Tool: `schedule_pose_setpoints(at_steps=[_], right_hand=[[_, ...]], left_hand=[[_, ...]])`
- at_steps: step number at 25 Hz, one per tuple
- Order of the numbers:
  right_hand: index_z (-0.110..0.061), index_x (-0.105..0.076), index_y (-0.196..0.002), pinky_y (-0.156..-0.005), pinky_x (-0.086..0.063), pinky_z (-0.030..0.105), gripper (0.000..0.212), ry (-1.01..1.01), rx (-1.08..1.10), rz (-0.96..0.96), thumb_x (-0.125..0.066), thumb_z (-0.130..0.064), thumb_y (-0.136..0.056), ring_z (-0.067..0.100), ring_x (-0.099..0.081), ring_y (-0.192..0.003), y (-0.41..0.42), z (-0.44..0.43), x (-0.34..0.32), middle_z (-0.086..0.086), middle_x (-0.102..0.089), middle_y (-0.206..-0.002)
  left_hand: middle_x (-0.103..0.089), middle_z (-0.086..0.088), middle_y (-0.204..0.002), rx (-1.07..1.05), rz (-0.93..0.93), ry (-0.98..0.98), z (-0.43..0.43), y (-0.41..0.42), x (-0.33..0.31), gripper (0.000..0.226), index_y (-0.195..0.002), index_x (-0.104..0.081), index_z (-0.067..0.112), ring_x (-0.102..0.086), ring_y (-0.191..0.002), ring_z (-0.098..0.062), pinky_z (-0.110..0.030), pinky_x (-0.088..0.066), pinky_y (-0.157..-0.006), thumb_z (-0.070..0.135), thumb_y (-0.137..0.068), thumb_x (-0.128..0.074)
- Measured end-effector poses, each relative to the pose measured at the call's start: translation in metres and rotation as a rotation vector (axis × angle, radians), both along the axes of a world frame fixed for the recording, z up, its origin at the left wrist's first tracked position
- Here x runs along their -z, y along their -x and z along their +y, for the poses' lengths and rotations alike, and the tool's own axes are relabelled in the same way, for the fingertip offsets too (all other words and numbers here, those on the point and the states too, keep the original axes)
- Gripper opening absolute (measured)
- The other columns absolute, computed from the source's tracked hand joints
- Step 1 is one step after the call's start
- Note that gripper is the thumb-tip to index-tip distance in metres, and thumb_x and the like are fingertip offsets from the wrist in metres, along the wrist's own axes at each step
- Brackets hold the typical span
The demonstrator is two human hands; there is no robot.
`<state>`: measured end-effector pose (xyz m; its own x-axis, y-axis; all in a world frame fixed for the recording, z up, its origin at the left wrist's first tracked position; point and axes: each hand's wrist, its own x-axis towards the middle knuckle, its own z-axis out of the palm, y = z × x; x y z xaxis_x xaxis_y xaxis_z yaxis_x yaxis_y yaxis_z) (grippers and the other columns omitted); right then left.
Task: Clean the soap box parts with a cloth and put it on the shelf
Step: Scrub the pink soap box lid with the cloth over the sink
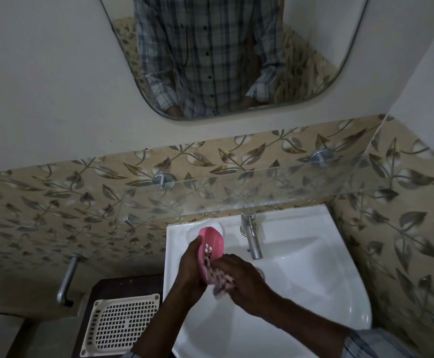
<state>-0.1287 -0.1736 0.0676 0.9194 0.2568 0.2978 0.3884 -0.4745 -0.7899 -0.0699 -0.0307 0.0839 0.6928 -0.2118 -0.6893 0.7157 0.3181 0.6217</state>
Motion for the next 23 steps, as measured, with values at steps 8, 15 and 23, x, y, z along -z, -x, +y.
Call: schedule_pose_setpoints(at_steps=[8,15,23], right_hand=[[-0.002,-0.072,-0.108,-0.087,-0.056,0.038,0.046,0.383,-0.214,-0.319,-0.077,0.001,-0.063,0.033,-0.07,-0.096,-0.037,-0.036,-0.004,0.017,-0.073,-0.105],[-0.001,-0.07,-0.093,-0.061,-0.058,0.035,0.011,-0.963,0.372,0.95,-0.061,-0.003,-0.087,0.032,-0.072,-0.073,-0.043,0.004,-0.059,0.022,-0.073,-0.088],[-0.025,-0.068,-0.093,-0.072,-0.06,0.031,0.034,-0.402,0.186,0.442,-0.087,-0.03,-0.065,0.009,-0.07,-0.076,-0.013,-0.014,-0.049,-0.009,-0.074,-0.084]], left_hand=[[-0.074,-0.026,-0.095,-0.016,0.023,0.167,-0.007,-0.001,-0.007,0.054,-0.101,-0.074,-0.005,-0.073,-0.08,-0.036,-0.042,-0.061,-0.069,0.042,-0.088,-0.053],[-0.063,0.004,-0.135,0.04,-0.713,-0.182,-0.012,0.025,0.022,0.063,-0.148,-0.041,0.028,-0.063,-0.12,-0.013,-0.024,-0.055,-0.085,0.059,-0.094,-0.047],[-0.051,-0.004,-0.148,0.121,-0.465,-0.121,0.016,0.027,0.019,0.087,-0.151,-0.036,0.034,-0.05,-0.135,-0.026,-0.043,-0.039,-0.112,0.08,-0.079,-0.05]])
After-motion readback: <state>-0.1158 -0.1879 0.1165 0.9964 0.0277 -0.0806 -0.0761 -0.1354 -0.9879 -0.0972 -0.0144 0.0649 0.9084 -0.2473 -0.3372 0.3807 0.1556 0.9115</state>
